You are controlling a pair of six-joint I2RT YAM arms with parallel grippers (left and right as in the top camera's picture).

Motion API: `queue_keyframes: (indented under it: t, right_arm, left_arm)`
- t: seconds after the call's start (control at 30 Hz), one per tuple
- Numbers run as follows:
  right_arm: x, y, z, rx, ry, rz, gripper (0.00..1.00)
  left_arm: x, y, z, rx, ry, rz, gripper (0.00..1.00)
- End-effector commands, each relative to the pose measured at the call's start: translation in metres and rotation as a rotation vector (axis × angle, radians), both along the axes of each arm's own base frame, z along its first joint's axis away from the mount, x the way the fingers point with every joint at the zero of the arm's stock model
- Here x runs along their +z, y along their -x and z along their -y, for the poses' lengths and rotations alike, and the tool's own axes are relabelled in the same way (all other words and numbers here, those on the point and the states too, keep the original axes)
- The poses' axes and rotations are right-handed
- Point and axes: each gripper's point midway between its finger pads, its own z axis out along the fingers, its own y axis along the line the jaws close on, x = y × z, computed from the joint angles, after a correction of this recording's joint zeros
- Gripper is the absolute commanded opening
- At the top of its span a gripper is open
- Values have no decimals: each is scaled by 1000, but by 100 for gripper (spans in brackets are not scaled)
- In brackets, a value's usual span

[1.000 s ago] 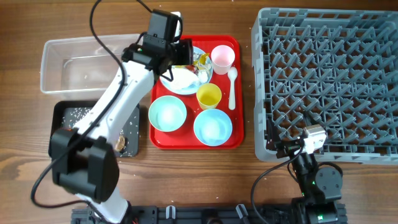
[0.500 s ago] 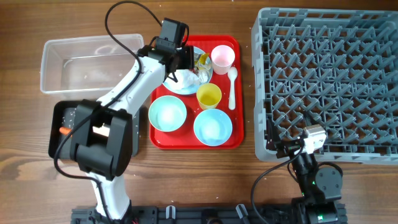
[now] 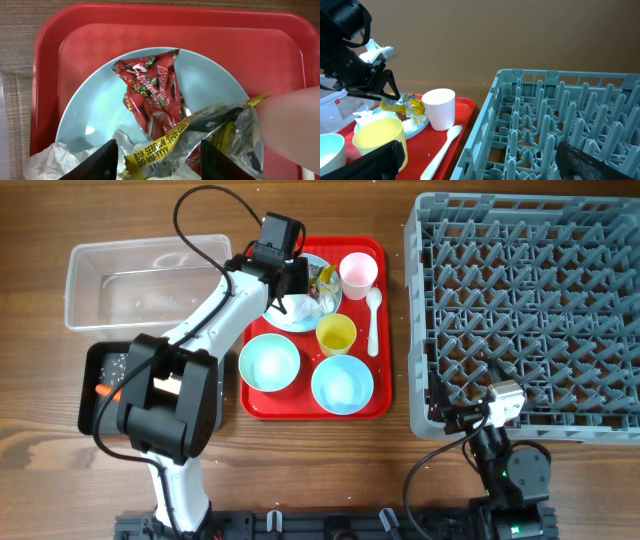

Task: Sort waste into correct bins and load items into the dishwasher rack
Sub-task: 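Reach the left gripper to the plate and grasp the yellow wrapper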

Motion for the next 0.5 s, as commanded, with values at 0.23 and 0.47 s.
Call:
queue_keyframes:
  t: [0.23,0.47]
  right_arm:
    - [1,0,2,-9,12,7,100]
    - [1,0,2,-9,12,7,100]
  left_arm:
    - [-17,3,1,-7,-6,-41,47]
    - [-17,2,2,-8,-5,-37,19]
